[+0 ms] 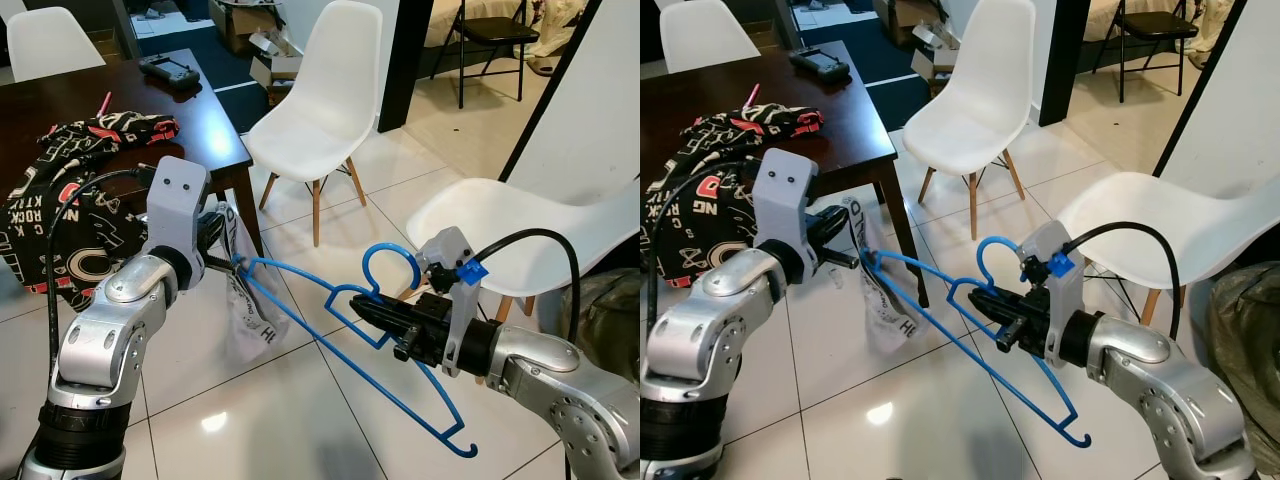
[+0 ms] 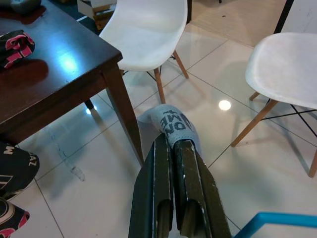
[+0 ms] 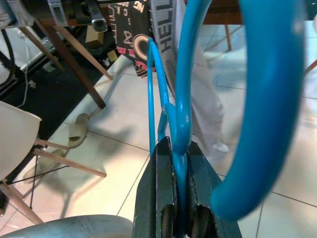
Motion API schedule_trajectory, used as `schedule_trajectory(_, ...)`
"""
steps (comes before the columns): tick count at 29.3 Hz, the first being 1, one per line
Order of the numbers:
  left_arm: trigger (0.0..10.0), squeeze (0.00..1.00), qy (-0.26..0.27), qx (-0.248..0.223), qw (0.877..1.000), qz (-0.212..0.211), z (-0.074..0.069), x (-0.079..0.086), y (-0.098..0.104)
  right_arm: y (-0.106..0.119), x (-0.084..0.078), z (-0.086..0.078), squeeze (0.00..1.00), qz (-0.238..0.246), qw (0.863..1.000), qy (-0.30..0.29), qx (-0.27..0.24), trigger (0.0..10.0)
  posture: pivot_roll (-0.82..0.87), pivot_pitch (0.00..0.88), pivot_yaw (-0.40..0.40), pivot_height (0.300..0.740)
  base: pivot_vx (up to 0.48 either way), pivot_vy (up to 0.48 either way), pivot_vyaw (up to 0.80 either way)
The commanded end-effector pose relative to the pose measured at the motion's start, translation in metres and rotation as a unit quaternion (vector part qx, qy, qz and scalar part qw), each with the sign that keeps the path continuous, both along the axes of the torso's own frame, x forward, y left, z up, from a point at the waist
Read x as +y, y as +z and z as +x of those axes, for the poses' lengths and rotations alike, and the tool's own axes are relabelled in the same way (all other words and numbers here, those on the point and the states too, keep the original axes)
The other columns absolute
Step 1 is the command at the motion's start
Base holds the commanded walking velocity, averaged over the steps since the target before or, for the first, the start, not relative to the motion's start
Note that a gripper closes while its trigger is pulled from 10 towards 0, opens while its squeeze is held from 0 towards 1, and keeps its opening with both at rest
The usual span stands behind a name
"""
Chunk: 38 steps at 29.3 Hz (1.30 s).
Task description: Hang hanger
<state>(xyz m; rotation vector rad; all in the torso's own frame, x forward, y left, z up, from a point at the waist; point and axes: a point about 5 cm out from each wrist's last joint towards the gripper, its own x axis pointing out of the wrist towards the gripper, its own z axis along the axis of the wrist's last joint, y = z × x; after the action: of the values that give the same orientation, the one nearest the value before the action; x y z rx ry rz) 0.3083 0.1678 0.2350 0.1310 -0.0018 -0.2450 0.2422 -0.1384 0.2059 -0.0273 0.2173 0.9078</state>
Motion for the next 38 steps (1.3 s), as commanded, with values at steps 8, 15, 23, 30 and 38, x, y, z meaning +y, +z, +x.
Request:
schedule_trajectory(8,10.0,0.00,0.000,-0.001,1.000,0.004,-0.002,0.001,0.002,0.005,0.009,-0.007,0.00,0.019,0.999,0.029,-0.008,10.0,0.03,0.181,0.059,0.740,0.000,0.000,0.00)
schedule_trajectory(15,10.0,0.00,-0.002,0.000,1.000,0.003,-0.002,0.000,0.002,0.006,0.006,0.000,0.00,0.017,1.000,0.003,-0.014,10.0,0.03,0.178,0.058,0.740,0.000,0.000,0.00)
schedule_trajectory(23,10.0,0.00,-0.003,-0.001,1.000,0.003,-0.002,0.000,0.002,0.006,0.000,0.006,0.00,0.014,1.000,-0.022,-0.016,10.0,0.03,0.174,0.056,0.740,0.000,0.000,0.00)
schedule_trajectory(30,10.0,0.00,-0.003,-0.002,1.000,0.004,-0.003,0.001,0.002,0.006,-0.001,0.005,0.00,0.015,1.000,-0.022,-0.016,10.0,0.03,0.170,0.056,0.740,0.000,0.000,0.00)
schedule_trajectory(38,10.0,0.00,-0.004,-0.002,1.000,0.005,-0.003,0.001,0.002,0.007,-0.002,0.006,0.00,0.019,0.999,-0.029,-0.017,10.0,0.03,0.171,0.056,0.740,0.000,0.000,0.00)
